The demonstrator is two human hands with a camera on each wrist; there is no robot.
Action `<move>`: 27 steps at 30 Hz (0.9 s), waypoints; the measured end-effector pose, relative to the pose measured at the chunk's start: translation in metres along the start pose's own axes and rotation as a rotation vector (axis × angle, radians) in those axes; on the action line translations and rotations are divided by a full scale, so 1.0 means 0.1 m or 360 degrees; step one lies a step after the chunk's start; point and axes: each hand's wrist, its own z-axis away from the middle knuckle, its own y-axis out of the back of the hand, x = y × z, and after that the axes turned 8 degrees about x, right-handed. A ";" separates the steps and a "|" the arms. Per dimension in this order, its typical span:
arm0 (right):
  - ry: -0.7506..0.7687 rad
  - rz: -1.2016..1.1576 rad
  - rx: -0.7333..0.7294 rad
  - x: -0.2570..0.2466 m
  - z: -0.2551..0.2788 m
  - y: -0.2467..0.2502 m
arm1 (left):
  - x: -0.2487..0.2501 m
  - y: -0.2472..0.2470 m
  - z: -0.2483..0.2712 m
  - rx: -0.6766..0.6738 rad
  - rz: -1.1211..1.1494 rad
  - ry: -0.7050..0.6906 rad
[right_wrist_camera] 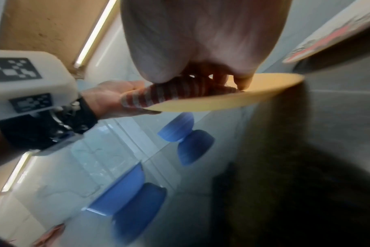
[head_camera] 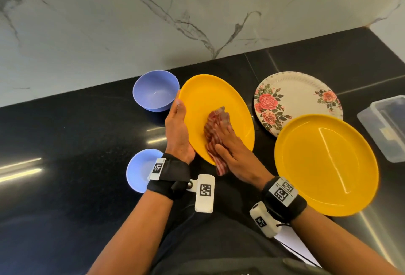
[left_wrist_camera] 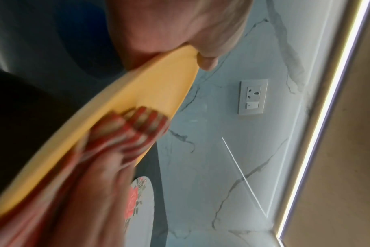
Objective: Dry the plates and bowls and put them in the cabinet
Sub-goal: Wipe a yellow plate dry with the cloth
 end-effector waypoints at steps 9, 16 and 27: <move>-0.0373 0.0645 0.0072 0.46 -0.14 0.16 | 0.14 0.04 0.01 0.0020 -0.0037 -0.0122; -0.0347 0.0575 0.0069 0.28 -0.12 0.10 | 0.14 0.04 0.03 0.0076 -0.0052 -0.0190; 0.0302 0.0032 -0.0109 -0.54 -0.12 -0.23 | 0.11 -0.01 0.14 0.0074 0.0066 -0.0117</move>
